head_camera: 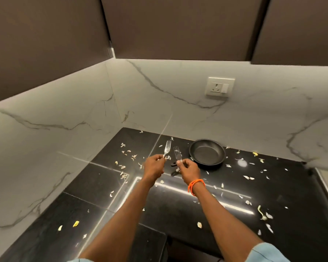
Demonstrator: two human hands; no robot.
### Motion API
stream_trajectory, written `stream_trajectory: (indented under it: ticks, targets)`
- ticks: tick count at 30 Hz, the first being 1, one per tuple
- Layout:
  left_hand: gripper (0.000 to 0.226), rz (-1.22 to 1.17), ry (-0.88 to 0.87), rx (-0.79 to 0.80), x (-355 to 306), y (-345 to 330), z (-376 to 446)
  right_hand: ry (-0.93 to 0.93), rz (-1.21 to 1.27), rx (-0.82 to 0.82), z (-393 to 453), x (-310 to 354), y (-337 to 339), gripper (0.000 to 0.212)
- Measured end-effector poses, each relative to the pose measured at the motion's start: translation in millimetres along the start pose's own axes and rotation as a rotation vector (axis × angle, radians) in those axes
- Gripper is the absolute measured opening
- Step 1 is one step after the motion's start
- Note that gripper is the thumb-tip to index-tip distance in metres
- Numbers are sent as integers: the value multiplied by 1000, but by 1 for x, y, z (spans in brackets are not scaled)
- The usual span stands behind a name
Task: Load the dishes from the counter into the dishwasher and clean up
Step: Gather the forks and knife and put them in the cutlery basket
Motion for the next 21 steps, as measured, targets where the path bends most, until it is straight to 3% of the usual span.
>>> stream_trajectory:
  ticks: [10, 18, 21]
  targets:
    - [28, 38, 153, 318, 13, -129, -116, -152, 136, -99, -66, -56, 128, 20]
    - [23, 34, 128, 282, 28, -216, -174, -282, 174, -232, -132, -121, 227, 19]
    - [21, 80, 81, 375, 28, -249, -197, -318, 191, -287, -156, -141, 255, 20]
Point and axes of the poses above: each hand's wrist, its own z-axis towards the middle knuckle, its own y-axis out of the back of the hand, x = y × z, the point moved 8 cm from there along z, towards the middle knuckle, and after that the axes turned 11 degrees about -z, right-handed, at the moved point
